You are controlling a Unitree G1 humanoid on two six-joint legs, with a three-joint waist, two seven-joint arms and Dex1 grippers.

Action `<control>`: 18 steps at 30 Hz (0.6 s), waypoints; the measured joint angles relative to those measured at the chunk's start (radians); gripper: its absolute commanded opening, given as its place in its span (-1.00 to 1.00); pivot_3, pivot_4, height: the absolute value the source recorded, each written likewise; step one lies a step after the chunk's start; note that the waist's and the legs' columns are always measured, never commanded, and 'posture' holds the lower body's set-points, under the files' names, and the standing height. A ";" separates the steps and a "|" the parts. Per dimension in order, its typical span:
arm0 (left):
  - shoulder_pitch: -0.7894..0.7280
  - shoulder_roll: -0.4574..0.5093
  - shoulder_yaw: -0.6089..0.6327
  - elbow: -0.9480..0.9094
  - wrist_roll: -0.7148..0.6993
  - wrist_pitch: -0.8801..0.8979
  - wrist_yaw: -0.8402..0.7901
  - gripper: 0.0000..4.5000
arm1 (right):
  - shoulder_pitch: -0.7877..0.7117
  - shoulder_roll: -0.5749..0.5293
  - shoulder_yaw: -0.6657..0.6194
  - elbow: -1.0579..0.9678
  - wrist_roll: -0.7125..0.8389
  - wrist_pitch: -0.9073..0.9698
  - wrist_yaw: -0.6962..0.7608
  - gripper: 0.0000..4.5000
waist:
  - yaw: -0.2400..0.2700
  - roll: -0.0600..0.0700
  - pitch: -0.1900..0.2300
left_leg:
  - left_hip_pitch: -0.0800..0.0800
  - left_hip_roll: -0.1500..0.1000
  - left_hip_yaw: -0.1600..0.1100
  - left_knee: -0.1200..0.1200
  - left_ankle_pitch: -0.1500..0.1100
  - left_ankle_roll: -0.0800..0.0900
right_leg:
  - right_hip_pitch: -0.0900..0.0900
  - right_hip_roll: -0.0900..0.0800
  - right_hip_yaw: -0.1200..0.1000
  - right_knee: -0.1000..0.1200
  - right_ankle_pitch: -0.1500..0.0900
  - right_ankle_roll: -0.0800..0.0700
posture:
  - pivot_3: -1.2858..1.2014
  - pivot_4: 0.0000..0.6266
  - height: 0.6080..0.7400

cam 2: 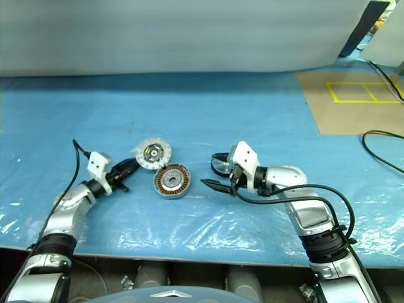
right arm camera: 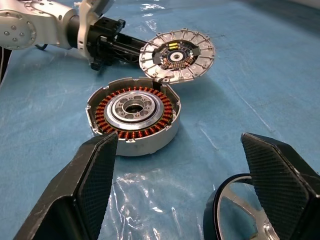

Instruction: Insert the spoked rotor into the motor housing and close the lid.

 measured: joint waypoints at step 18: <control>0.290 0.069 0.029 -0.656 -0.185 0.249 -0.020 -0.71 | -0.046 0.042 0.074 0.094 0.005 -0.072 0.092 0.83 | 0.007 -0.002 0.003 | 0.001 0.001 0.000 -0.001 0.000 0.000 | -0.002 0.000 -0.002 0.000 0.000 -0.001 | 0.03 -0.52 1.00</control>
